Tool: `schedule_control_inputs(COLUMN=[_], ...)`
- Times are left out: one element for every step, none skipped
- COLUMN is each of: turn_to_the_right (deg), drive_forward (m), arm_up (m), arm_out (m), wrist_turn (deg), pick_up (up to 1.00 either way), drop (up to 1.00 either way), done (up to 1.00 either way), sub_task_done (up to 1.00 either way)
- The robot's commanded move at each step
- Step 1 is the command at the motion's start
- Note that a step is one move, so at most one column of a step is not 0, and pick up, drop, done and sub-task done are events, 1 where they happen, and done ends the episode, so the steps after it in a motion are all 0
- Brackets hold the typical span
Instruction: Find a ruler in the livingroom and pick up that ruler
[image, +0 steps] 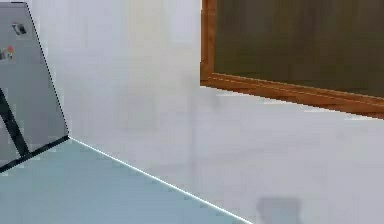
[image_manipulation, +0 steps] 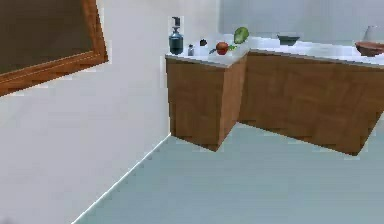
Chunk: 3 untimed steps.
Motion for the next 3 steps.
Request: schedule_control_inputs(turn_to_the_right=[-45.0,-45.0,-45.0], drive_forward=[0.0,0.0,0.0], arm_up=[0.0,0.0,0.0], arm_out=[0.0,0.0,0.0], wrist_turn=[0.0,0.0,0.0], pick_up=[0.0,0.0,0.0], drop=[0.0,0.0,0.0], done=[0.0,0.0,0.0], sub_task_done=[0.0,0.0,0.0])
